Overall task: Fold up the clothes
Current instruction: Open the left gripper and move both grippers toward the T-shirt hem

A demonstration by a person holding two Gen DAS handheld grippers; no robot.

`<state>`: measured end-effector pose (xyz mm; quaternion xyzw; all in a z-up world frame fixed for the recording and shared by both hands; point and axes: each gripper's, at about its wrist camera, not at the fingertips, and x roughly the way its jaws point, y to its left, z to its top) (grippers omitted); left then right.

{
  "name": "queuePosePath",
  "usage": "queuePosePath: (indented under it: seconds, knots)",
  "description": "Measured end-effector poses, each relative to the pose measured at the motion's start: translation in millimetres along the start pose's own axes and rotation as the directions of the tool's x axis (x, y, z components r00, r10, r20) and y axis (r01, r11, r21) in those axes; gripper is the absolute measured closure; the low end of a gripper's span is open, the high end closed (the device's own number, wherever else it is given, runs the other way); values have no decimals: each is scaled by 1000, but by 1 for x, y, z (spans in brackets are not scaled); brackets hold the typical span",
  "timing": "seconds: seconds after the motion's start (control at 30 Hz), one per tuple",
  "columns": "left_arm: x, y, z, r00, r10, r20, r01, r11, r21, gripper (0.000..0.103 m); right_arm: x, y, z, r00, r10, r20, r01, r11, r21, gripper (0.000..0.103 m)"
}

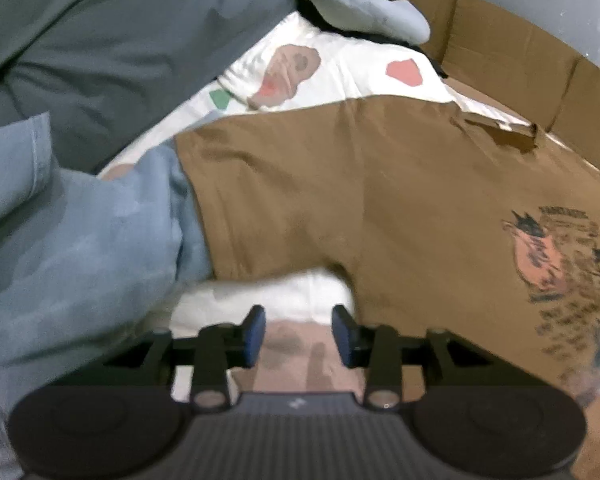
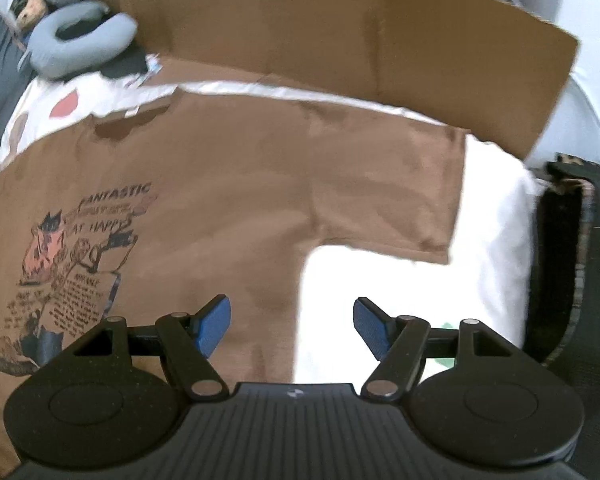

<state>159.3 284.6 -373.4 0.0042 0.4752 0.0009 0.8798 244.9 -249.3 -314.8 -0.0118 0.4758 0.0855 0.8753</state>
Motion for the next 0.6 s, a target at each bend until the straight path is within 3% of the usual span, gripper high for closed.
queuePosePath:
  seconds: [0.2, 0.6]
  knots:
    - [-40, -11, -5, 999, -9, -39, 8, 1000, -3, 59, -48, -28, 30, 999, -6, 42, 6, 1000, -5, 29]
    - [-144, -3, -1, 999, -4, -34, 5, 1000, 4, 56, -171, -85, 117, 990, 30, 137, -29, 1000, -10, 29]
